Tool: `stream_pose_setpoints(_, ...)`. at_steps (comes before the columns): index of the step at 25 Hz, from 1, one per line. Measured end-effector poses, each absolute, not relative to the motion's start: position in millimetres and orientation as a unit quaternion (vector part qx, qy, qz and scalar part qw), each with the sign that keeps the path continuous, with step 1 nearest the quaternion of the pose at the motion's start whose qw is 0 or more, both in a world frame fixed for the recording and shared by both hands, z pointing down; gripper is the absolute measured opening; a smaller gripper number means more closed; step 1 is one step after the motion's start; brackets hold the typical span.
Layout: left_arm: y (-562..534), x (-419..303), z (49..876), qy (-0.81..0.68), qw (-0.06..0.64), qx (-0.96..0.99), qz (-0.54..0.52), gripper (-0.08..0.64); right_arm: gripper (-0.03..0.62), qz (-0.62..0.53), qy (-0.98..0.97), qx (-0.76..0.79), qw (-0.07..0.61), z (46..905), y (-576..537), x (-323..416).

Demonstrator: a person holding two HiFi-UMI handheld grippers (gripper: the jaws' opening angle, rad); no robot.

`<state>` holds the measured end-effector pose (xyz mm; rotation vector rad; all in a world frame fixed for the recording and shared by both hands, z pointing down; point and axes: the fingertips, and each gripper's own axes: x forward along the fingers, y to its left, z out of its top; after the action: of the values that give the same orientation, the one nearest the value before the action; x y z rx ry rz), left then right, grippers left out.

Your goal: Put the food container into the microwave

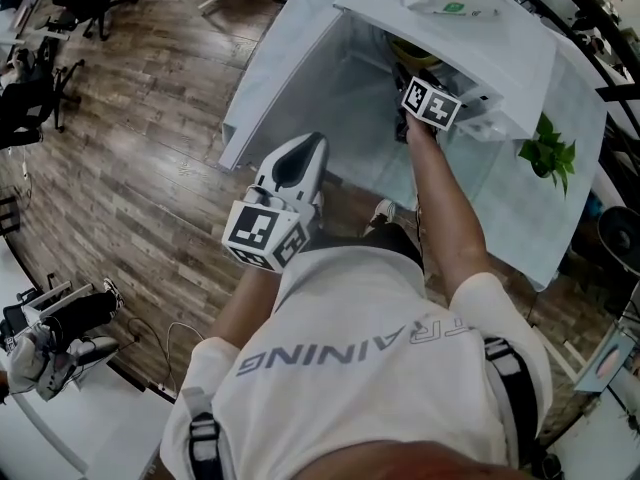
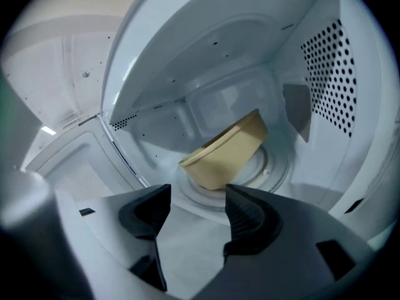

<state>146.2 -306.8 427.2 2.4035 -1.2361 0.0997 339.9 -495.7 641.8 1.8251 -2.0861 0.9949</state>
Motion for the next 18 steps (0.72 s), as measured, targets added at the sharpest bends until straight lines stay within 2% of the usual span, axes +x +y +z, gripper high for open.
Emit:
stream_pose_setpoints(5,-309.4,147.8,420.7,-0.436,0.219,0.872,0.024,0.049,0.215,0.317,-0.715,0.612,0.121,640.2,-480.4,343.1)
stream_pose_setpoints(10,-309.2,152.9,404.3,-0.432,0.182,0.883,0.023,0.049,0.072,0.298,-0.721,0.614,0.12,622.7,-459.9,348.4)
stream_pose_setpoints(13,-308.5,161.8,393.5,-0.421,0.159,0.893,0.02,0.049,0.047,0.279,-0.725,0.618,0.12,604.5,-442.0,353.0)
stream_pose_setpoints(18,-311.7,171.9,391.7,-0.404,0.171,0.899,0.006,0.049,0.032,0.261,-0.745,0.605,0.102,565.5,-408.6,351.3)
